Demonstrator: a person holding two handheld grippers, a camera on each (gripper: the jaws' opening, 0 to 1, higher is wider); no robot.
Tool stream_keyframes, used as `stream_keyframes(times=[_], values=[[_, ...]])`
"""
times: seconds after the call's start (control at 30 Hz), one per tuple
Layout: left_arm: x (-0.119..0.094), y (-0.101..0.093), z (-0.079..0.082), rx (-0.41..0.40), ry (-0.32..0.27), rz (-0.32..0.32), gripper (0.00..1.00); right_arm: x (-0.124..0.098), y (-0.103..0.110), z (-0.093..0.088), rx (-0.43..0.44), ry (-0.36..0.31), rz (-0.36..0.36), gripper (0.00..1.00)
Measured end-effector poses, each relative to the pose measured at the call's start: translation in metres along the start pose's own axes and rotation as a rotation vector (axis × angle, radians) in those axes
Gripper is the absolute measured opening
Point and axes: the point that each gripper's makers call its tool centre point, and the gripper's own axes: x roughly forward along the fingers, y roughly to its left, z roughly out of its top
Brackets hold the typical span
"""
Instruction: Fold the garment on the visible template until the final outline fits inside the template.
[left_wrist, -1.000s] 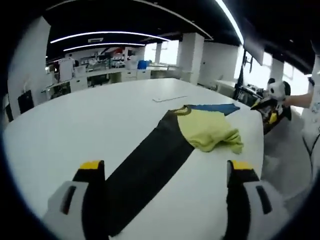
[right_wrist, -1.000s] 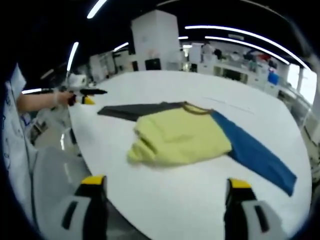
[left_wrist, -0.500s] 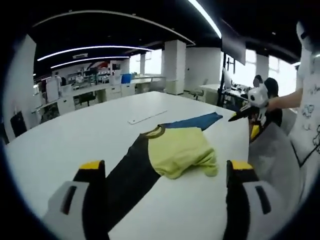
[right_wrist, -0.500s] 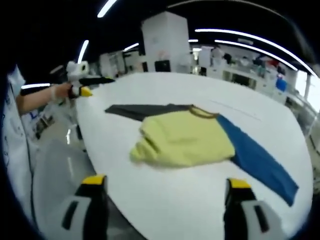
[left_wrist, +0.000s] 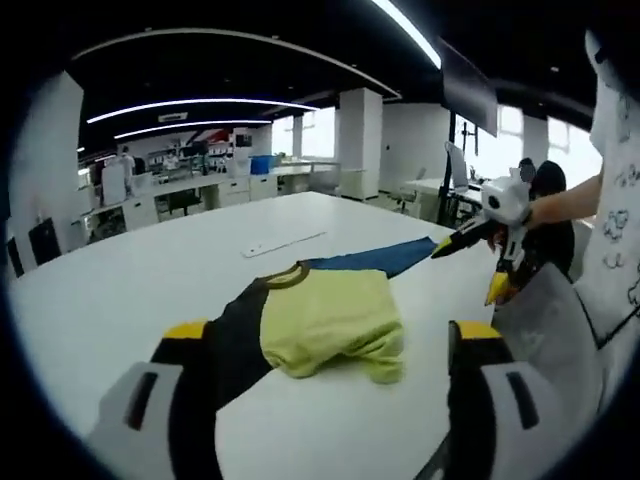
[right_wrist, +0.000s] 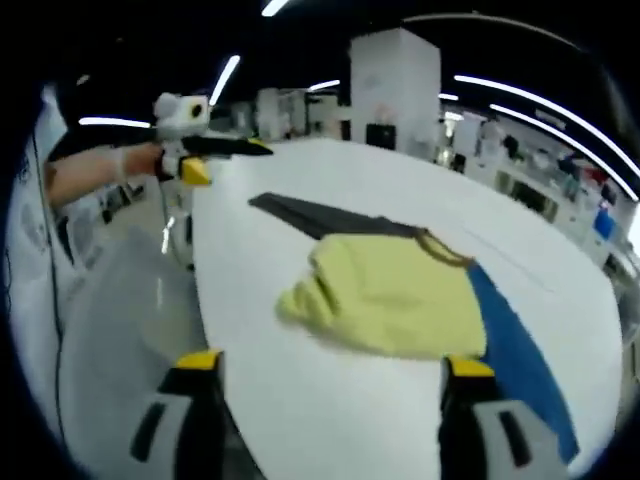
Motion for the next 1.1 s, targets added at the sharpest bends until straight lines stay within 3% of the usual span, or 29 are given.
stream_keyframes(times=[0.23,0.33,0.4,0.6,0.73,0.83,1.1], values=[[0.005,-0.017,-0.006,-0.030,-0.002,0.055,0.90,0.021,0.006,0.009,-0.141,0.001,0.069,0.72],[0.006,-0.023,-0.008,-0.055,-0.006,0.065,0.89,0.035,0.017,0.011,-0.182,0.003,0.116,0.65],[0.005,-0.030,-0.011,-0.049,0.000,0.061,0.89,0.042,0.023,0.013,-0.195,0.004,0.141,0.65],[0.000,-0.031,-0.023,-0.063,0.020,0.081,0.87,0.071,0.043,0.021,-0.284,-0.004,0.201,0.53],[-0.001,-0.035,-0.029,-0.084,0.020,0.089,0.87,0.087,0.048,0.022,-0.392,0.029,0.196,0.49],[-0.001,-0.038,-0.030,-0.100,0.016,0.095,0.86,0.096,0.056,0.018,-0.378,0.080,0.223,0.49],[0.004,-0.048,-0.026,-0.125,0.002,0.094,0.85,0.123,0.062,0.023,-0.492,0.137,0.202,0.38]])
